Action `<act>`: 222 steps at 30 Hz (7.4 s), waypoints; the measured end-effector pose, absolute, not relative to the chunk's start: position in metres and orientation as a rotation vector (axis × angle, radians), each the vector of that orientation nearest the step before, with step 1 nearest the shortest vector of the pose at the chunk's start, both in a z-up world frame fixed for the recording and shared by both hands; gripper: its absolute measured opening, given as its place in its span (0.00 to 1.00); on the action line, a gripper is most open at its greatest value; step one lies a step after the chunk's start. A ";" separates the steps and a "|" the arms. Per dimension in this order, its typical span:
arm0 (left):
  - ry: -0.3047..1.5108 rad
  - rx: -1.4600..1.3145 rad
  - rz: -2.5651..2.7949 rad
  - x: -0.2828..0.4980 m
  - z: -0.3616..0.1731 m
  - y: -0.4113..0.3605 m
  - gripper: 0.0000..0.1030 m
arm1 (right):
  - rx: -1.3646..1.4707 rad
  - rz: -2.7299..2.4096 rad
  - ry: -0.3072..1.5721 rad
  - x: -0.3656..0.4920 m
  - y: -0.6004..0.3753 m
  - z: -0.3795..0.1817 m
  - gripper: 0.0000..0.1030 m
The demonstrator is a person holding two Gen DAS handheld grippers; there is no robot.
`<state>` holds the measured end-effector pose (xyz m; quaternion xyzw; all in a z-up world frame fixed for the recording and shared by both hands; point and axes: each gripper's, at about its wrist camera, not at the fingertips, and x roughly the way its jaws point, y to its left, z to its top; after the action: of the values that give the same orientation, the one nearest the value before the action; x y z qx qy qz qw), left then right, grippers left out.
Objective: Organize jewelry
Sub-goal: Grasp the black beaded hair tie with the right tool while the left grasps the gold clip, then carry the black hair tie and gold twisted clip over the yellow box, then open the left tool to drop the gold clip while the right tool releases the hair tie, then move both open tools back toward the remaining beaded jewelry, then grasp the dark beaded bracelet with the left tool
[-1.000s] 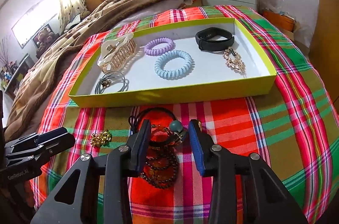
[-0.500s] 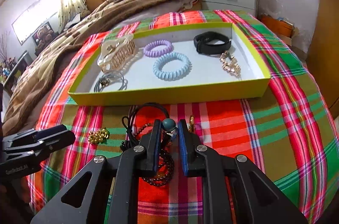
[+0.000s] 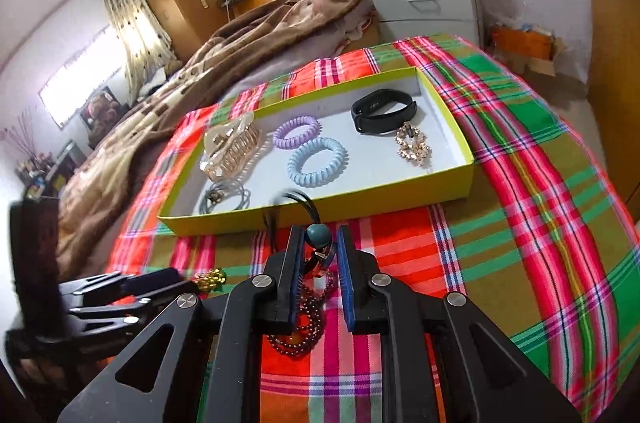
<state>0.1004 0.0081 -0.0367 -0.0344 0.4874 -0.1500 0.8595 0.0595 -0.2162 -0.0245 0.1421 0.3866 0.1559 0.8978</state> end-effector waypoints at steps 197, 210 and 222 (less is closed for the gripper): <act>0.995 -0.003 -0.487 0.108 -0.021 -0.063 0.42 | 0.202 0.274 0.756 0.090 -0.261 -0.002 0.35; 1.031 0.033 -0.455 0.111 -0.035 -0.074 0.42 | 0.215 0.274 0.753 0.077 -0.267 -0.009 0.35; 0.995 0.146 -0.448 0.110 -0.035 -0.085 0.28 | 0.200 0.269 0.768 0.070 -0.261 -0.010 0.35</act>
<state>0.1103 -0.0850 -0.0353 0.0696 0.4729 -0.2126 0.8522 0.0701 -0.2609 -0.0102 0.0969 0.3726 0.1308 0.9136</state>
